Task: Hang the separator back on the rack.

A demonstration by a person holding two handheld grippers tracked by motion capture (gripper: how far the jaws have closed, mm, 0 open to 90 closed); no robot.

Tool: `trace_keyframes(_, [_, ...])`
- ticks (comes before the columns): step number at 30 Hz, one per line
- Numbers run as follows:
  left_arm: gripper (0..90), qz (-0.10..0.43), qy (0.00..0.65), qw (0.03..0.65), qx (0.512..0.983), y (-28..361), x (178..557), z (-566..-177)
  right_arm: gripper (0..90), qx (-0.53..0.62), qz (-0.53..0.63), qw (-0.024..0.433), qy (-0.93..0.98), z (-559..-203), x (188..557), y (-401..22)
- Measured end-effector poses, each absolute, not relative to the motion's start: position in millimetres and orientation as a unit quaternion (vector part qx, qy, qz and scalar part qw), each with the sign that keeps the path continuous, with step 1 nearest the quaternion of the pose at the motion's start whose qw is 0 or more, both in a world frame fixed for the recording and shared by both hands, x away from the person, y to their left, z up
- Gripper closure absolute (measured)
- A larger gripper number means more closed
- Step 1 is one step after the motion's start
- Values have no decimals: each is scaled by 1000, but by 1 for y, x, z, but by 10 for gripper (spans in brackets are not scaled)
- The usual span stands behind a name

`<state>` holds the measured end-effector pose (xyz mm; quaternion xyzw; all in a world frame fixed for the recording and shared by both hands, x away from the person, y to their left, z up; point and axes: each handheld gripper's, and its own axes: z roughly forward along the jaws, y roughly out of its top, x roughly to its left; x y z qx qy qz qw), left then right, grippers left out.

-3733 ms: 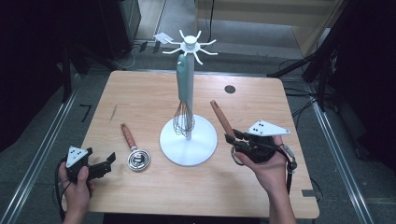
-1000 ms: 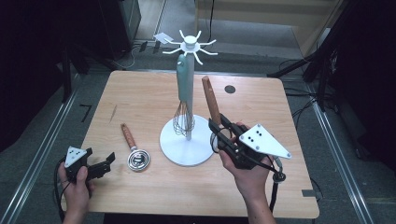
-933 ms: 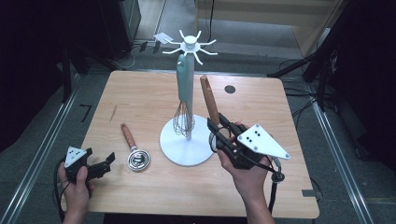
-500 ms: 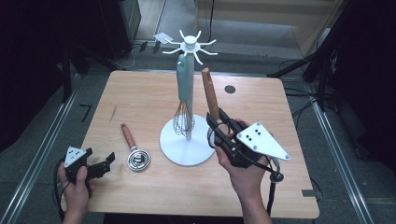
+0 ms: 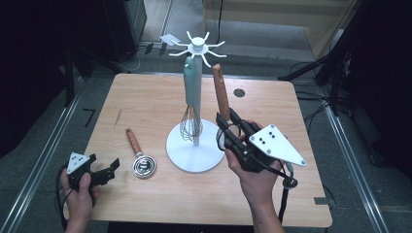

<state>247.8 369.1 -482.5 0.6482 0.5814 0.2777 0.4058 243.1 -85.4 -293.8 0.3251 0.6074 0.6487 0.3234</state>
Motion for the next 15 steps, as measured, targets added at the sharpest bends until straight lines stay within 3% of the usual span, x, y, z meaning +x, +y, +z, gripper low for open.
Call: trace_keyframes(15, [74, 277, 581, 406, 648, 369, 248, -483, 708, 323, 646, 326, 610, -289, 247, -79])
